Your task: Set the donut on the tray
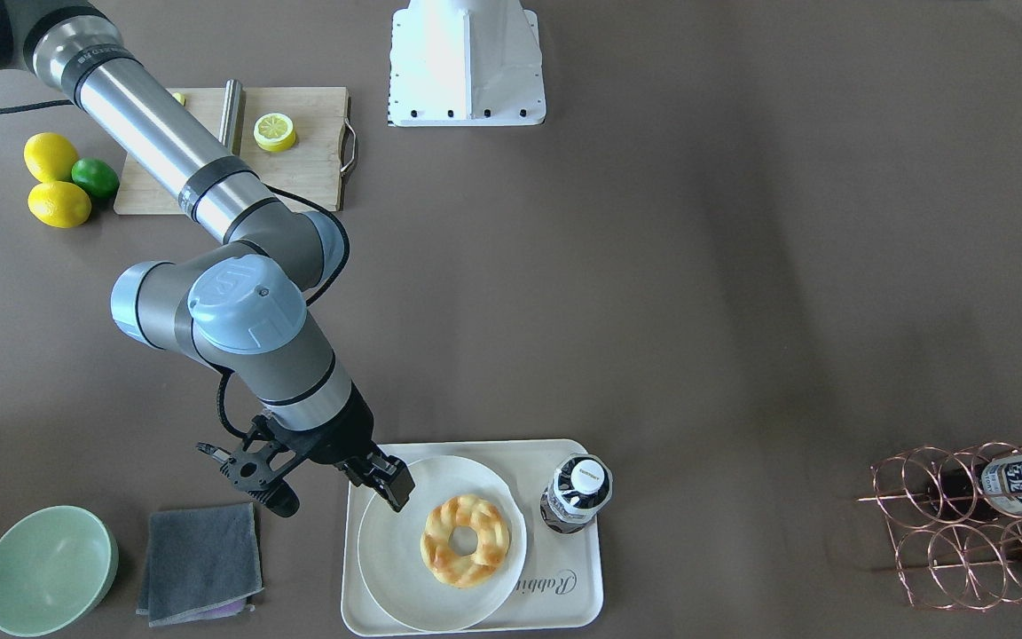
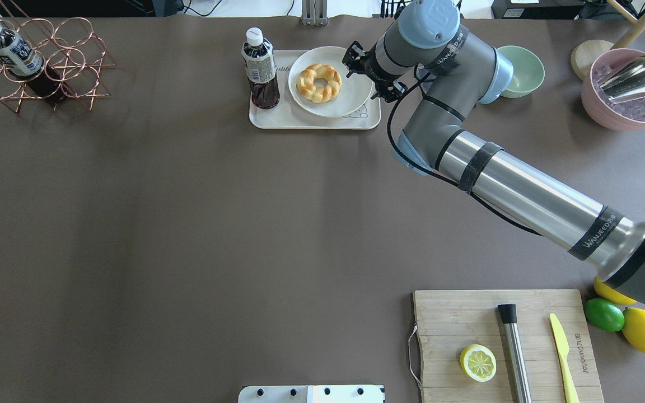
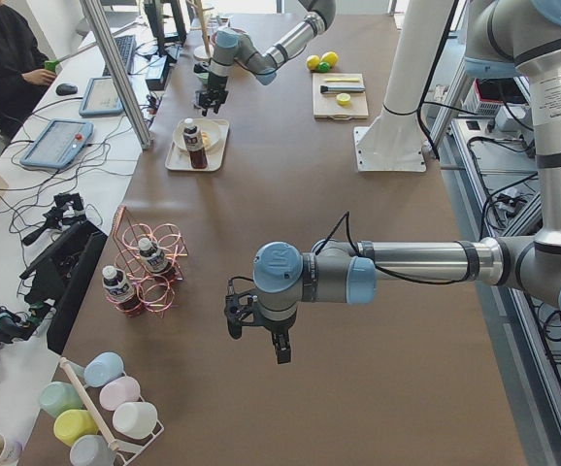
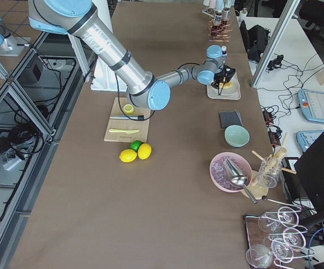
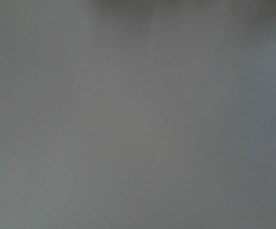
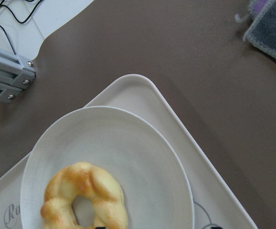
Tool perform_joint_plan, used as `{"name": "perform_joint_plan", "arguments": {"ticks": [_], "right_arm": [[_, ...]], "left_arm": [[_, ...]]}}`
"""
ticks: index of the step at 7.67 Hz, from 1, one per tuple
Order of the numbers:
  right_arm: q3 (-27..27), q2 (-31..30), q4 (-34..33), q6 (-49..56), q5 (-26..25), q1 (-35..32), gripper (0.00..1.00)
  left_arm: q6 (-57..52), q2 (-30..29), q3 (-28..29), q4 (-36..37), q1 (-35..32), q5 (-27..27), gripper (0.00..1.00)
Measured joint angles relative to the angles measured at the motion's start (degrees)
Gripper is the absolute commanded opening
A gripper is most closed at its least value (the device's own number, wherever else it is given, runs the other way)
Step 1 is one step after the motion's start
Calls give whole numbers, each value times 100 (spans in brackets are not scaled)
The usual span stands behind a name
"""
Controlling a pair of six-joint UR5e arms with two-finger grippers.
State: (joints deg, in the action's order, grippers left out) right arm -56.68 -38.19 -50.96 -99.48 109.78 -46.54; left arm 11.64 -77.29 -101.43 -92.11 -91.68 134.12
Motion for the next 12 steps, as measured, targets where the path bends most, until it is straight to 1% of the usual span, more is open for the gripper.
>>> {"name": "perform_joint_plan", "arguments": {"ticks": [3, 4, 5, 6, 7, 8, 9, 10, 11, 12], "right_arm": [[-47, -12, 3, 35, -5, 5, 100], [-175, -66, -5, 125, 20, 13, 100], [-560, -301, -28, 296, 93, -4, 100], [-1035, -585, -66, 383, 228, -61, 100], [-1623, -939, -201, 433, 368, -215, 100], [-2322, -1386, -414, 595, 430, -426, 100], [-3137, -1986, -749, 1075, 447, -653, 100], [-3898, -2618, -1152, 1867, 462, -875, 100], [-4477, -3092, -1696, 2648, 480, -1104, 100], [-4906, -3426, -2387, 3405, 456, -1269, 100]], "left_arm": [[8, -5, 1, 0, 1, 7, 98], [8, -5, 5, 0, 1, 8, 98], [6, -1, 6, 0, -4, 8, 98], [5, 7, 5, 1, -15, 8, 98], [1, 14, 3, 0, -26, 5, 98], [-2, 18, 4, 1, -31, 1, 98], [-4, 27, 1, 1, -39, 0, 98], [-8, 73, -12, -3, -50, 0, 98], [-11, 109, -29, -7, -55, 0, 98], [-12, 143, -45, -8, -58, 0, 98]]}}
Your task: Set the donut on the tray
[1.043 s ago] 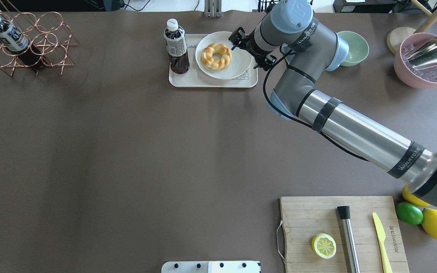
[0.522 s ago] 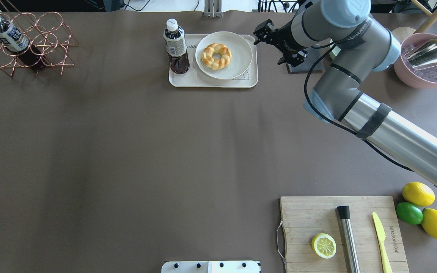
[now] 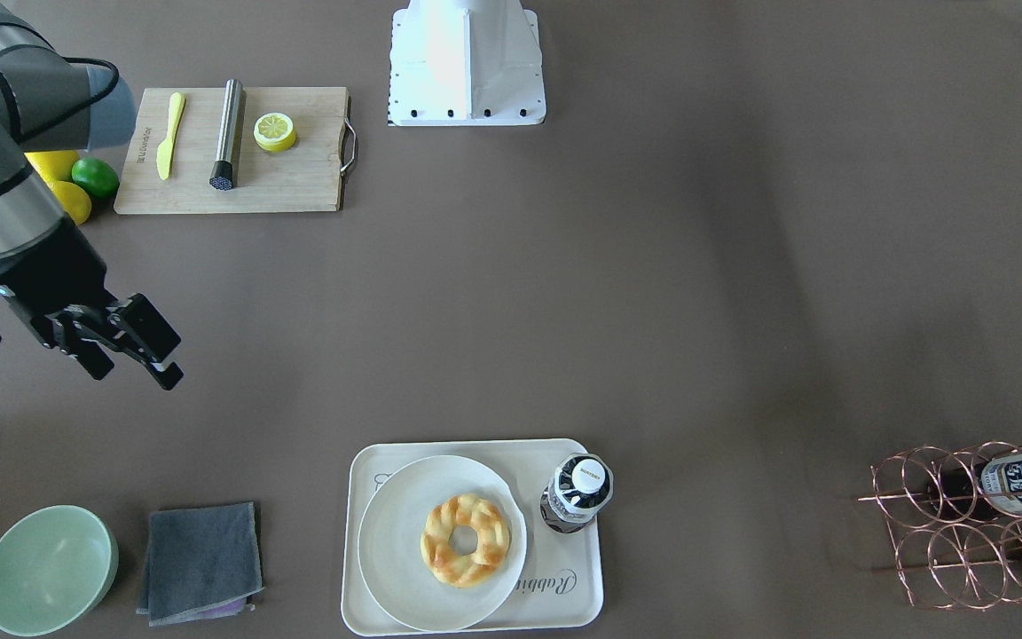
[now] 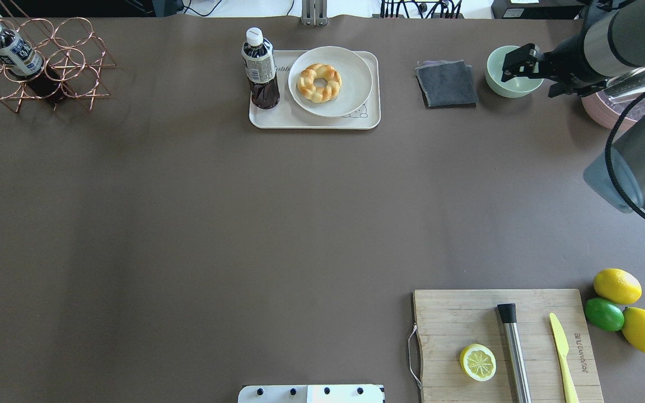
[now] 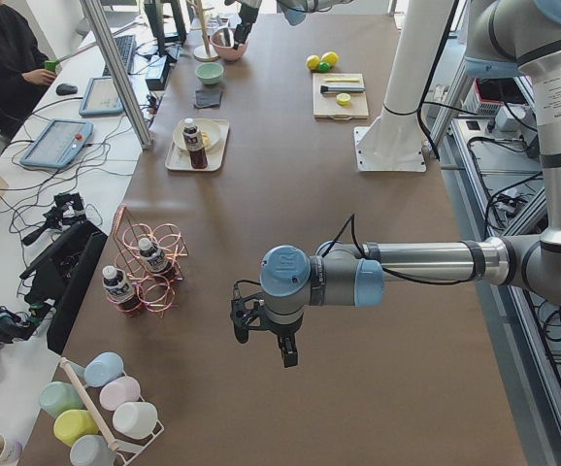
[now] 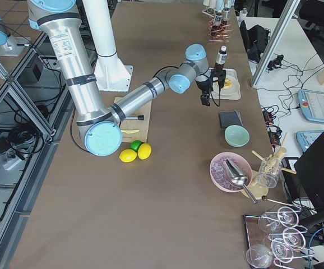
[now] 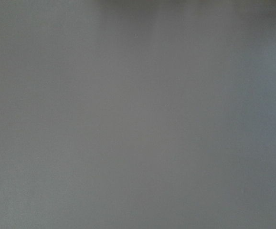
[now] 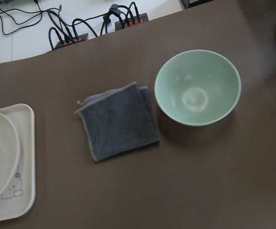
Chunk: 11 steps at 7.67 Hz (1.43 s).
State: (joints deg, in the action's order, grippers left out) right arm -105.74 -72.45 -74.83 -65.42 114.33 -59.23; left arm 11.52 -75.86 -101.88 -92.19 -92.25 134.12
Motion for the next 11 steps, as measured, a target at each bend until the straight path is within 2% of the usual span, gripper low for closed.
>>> {"name": "perform_joint_plan", "arguments": {"ticks": [2, 4, 5, 6, 7, 11], "right_arm": [[-532, -484, -1393, 1815, -165, -294, 100], [-589, -633, -2753, 3450, -355, -498, 100], [-518, -738, -3200, 4250, -465, -643, 100], [-367, -914, -3327, 4852, -415, -868, 100], [-146, -1041, -3298, 5184, -132, -1148, 100], [1231, -1519, -2155, 6563, 1907, -2391, 100]], "left_arm": [[-1, 36, 4, -1, -3, 0, 98], [-1, 37, 10, -1, -3, 0, 98], [-1, 30, 17, -1, -3, 0, 98], [-1, 9, 32, -1, -3, 0, 98], [-1, -10, 44, 3, -3, 0, 98], [-1, -63, 46, 8, 5, 0, 98]]}}
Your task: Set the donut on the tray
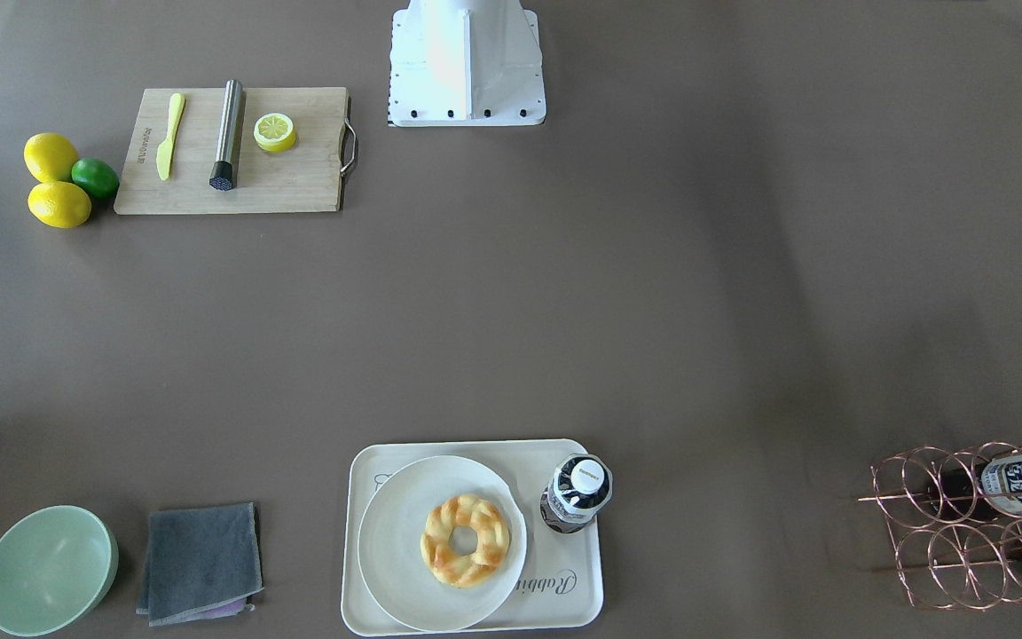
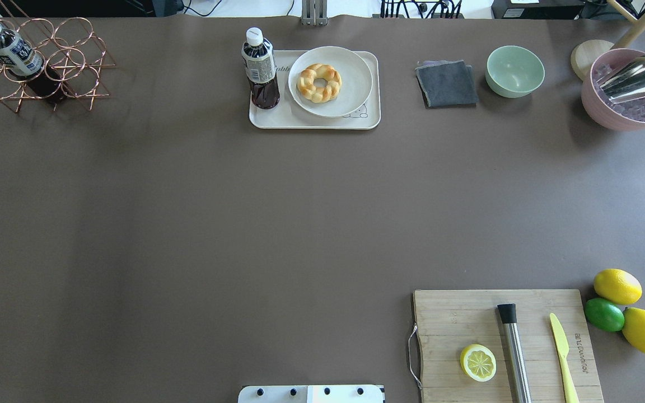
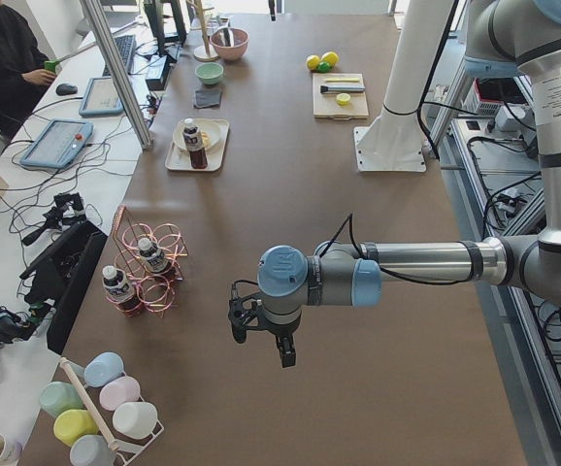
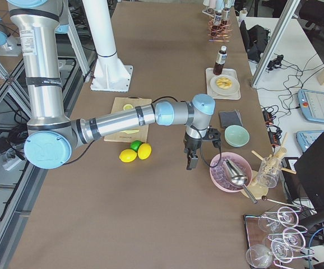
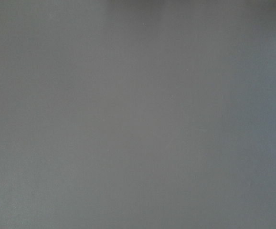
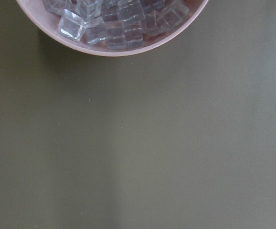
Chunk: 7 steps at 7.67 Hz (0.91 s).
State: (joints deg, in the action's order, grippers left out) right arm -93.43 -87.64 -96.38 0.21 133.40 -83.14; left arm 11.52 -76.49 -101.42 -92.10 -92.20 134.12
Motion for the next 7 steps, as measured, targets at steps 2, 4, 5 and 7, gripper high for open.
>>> {"name": "perform_joint_plan", "arguments": {"ticks": [2, 4, 5, 7], "right_arm": [[265, -24, 201, 209, 492, -309, 100], [287, -7, 237, 185, 757, -421, 100], [302, 15, 240, 172, 772, -428, 100], [311, 39, 243, 158, 783, -432, 100]], "left_arm": [[6, -76, 1, 20, 24, -7, 98], [8, -115, 42, 32, 48, -4, 98], [8, -117, 63, 32, 50, -2, 98], [8, -120, 75, 34, 53, 0, 98]]}}
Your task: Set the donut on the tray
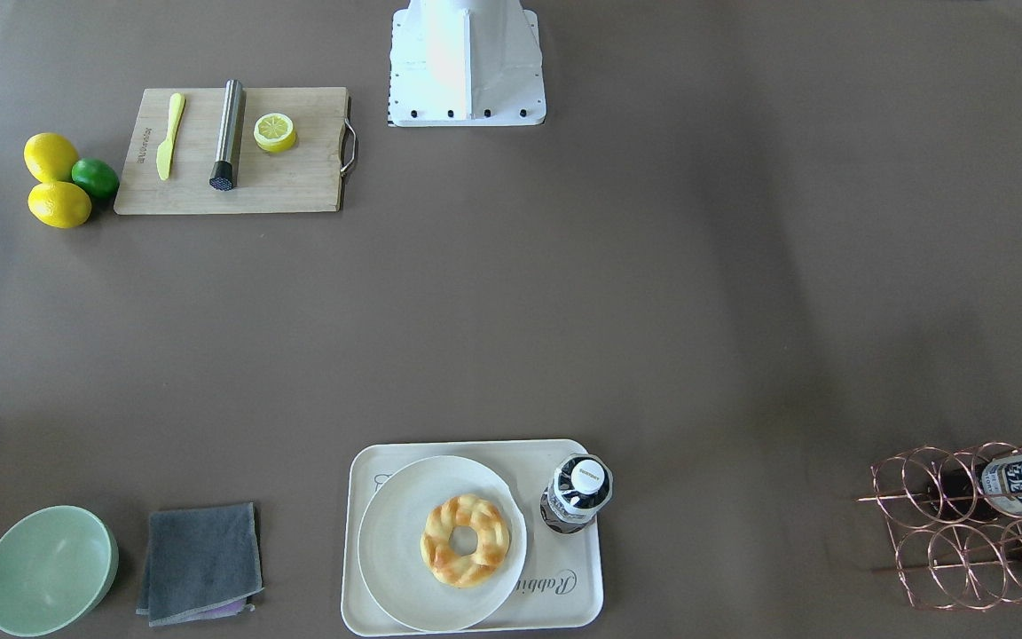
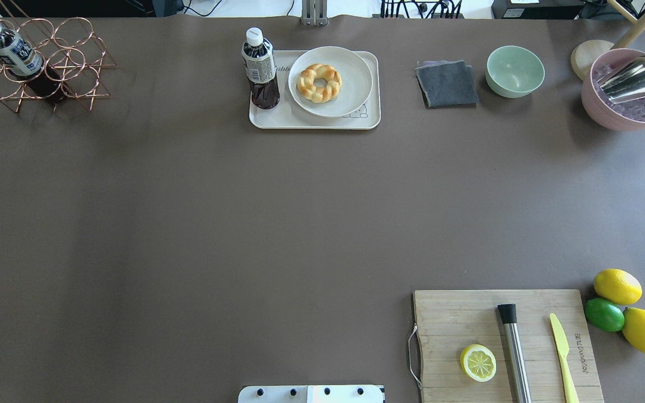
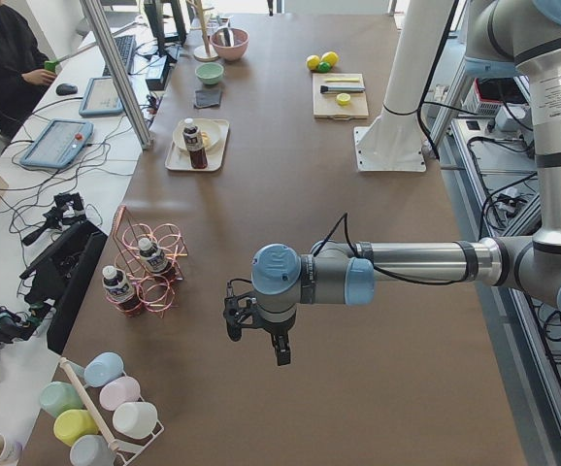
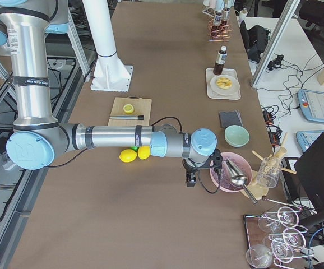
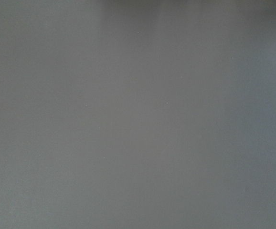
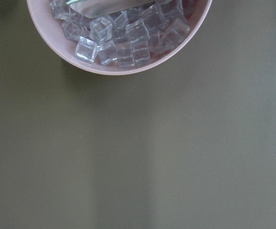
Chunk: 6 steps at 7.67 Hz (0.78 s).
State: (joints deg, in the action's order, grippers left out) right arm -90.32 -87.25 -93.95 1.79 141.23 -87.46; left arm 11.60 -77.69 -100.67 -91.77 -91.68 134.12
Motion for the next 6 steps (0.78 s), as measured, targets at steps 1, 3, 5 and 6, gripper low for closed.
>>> {"name": "perform_joint_plan", "arguments": {"ticks": [1, 3, 5, 6], "right_arm": [[-3, -3, 4, -2, 10, -4, 100], [-61, -35, 3, 4, 38, -8, 100], [-90, -46, 0, 5, 52, -30, 100], [-90, -38, 0, 2, 63, -38, 100]], "left_arm": [[0, 0, 2, -3, 0, 0, 98], [0, -5, 8, -16, 1, 1, 98], [0, -16, 4, -25, 1, 7, 98], [0, -38, 0, -29, 5, 9, 98]]}}
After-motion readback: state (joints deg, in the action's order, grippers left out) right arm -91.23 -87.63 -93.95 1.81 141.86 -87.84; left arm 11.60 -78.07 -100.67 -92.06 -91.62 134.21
